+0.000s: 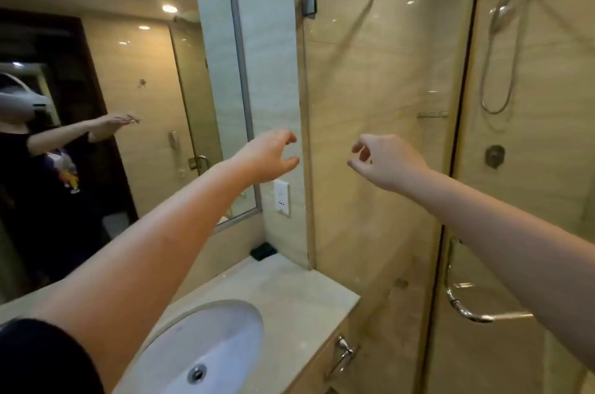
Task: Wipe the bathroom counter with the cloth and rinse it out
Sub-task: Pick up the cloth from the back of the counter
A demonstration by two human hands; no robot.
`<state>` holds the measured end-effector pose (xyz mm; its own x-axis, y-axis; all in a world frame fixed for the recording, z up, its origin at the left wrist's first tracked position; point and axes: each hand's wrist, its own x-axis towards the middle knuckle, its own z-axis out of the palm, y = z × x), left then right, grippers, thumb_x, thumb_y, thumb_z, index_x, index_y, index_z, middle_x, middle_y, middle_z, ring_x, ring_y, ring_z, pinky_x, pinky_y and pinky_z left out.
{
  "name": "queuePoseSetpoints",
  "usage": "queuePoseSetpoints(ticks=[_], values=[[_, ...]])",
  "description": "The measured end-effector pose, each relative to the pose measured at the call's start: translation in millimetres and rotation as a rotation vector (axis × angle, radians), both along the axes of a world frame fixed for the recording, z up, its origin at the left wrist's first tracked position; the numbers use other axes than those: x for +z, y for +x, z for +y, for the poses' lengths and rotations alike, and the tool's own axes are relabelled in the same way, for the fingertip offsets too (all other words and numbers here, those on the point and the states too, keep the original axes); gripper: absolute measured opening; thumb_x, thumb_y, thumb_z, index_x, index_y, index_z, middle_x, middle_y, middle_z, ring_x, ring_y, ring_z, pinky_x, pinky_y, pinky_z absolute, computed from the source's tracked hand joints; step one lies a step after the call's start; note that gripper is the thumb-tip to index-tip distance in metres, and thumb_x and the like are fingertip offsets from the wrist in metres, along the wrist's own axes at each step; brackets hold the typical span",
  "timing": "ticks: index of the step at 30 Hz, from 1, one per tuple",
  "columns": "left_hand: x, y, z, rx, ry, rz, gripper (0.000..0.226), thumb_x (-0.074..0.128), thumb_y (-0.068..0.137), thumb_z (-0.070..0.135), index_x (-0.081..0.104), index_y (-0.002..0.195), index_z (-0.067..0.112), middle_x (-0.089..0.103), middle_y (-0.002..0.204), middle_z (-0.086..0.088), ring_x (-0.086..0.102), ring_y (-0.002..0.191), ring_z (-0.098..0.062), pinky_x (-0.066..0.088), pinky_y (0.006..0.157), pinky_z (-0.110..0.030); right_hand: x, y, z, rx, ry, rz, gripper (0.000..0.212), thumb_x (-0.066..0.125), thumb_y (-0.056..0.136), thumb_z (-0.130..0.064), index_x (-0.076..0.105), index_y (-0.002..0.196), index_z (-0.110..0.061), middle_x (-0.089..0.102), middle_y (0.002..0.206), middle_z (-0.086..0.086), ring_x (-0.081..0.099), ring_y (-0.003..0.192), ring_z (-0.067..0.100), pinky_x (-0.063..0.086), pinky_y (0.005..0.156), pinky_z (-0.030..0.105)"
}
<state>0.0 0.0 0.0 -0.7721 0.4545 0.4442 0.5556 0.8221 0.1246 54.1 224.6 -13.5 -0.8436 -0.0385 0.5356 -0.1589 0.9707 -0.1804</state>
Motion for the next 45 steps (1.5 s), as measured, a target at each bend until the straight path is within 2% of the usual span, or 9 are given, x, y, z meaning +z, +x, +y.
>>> queuePoseSetpoints(ticks=[6,11,16,19,23,28,32,39,45], values=[[-5,16,-50,0.084,-0.022,0.008,0.050,0.055,0.093,0.035,0.043,0.137,0.014,0.050,0.138,-0.004,0.046,0.127,-0.019,0.037,0.103,-0.031,-5,0,-46,0.056,0.021,-0.010,0.036,0.055,0.091,-0.045,0.059,0.116,-0.021,0.068,0.098,-0.002,0.062,0.090,0.018,0.055,0.077,0.042],[-11,25,-72,0.114,-0.012,0.022,0.049,0.056,0.093,0.033,0.043,0.137,0.014,0.050,0.137,-0.004,0.046,0.127,-0.019,0.038,0.104,-0.032,-9,-5,-67,0.125,0.015,0.007,0.034,0.055,0.091,-0.044,0.059,0.114,-0.020,0.067,0.100,-0.003,0.062,0.088,0.019,0.054,0.074,0.036],[-21,21,-79,0.158,-0.012,0.013,0.047,0.054,0.095,0.032,0.044,0.137,0.013,0.050,0.138,-0.005,0.045,0.128,-0.019,0.038,0.104,-0.032,-22,-18,-71,0.183,0.048,-0.008,0.031,0.054,0.093,-0.040,0.057,0.116,-0.020,0.066,0.102,-0.005,0.058,0.084,0.015,0.040,0.059,0.026],[-29,15,-73,0.180,0.002,-0.012,0.046,0.054,0.094,0.033,0.045,0.136,0.014,0.051,0.136,-0.004,0.047,0.126,-0.018,0.039,0.103,-0.032,-31,-33,-63,0.210,0.042,-0.017,0.030,0.054,0.093,-0.040,0.057,0.116,-0.021,0.065,0.101,-0.006,0.058,0.082,0.014,0.038,0.055,0.024],[-45,3,-58,0.211,0.041,-0.031,0.045,0.055,0.094,0.034,0.046,0.134,0.017,0.053,0.134,-0.002,0.049,0.123,-0.016,0.041,0.099,-0.030,-42,-54,-44,0.232,0.059,-0.025,0.030,0.054,0.092,-0.041,0.058,0.114,-0.022,0.066,0.101,-0.006,0.060,0.085,0.016,0.045,0.064,0.029],[-60,-20,-34,0.282,0.087,-0.050,0.045,0.057,0.093,0.033,0.046,0.134,0.018,0.053,0.134,-0.001,0.050,0.123,-0.016,0.042,0.098,-0.029,-52,-83,-19,0.277,0.065,-0.050,0.030,0.054,0.093,-0.040,0.058,0.116,-0.020,0.066,0.102,-0.005,0.056,0.084,0.016,0.041,0.065,0.028],[-72,-29,-17,0.311,0.101,-0.038,0.046,0.056,0.093,0.032,0.045,0.135,0.018,0.052,0.136,-0.001,0.049,0.124,-0.014,0.037,0.093,-0.022,-65,-102,-7,0.328,0.041,-0.085,0.031,0.055,0.092,-0.039,0.058,0.117,-0.021,0.066,0.103,-0.005,0.061,0.085,0.016,0.051,0.067,0.032],[-97,-44,-6,0.390,0.111,-0.053,0.046,0.058,0.093,0.032,0.046,0.135,0.017,0.052,0.135,-0.001,0.048,0.125,-0.015,0.041,0.101,-0.030,-98,-129,-1,0.408,0.069,-0.117,0.033,0.053,0.093,-0.039,0.056,0.120,-0.020,0.065,0.104,-0.005,0.060,0.089,0.015,0.046,0.066,0.029],[-119,-72,-11,0.420,0.114,-0.070,0.046,0.056,0.093,0.033,0.046,0.135,0.018,0.052,0.135,-0.001,0.047,0.125,-0.015,0.041,0.103,-0.032,-115,-164,-5,0.427,0.059,-0.149,0.031,0.054,0.093,-0.038,0.056,0.120,-0.021,0.066,0.110,-0.004,0.060,0.097,0.017,0.038,0.068,0.027]])
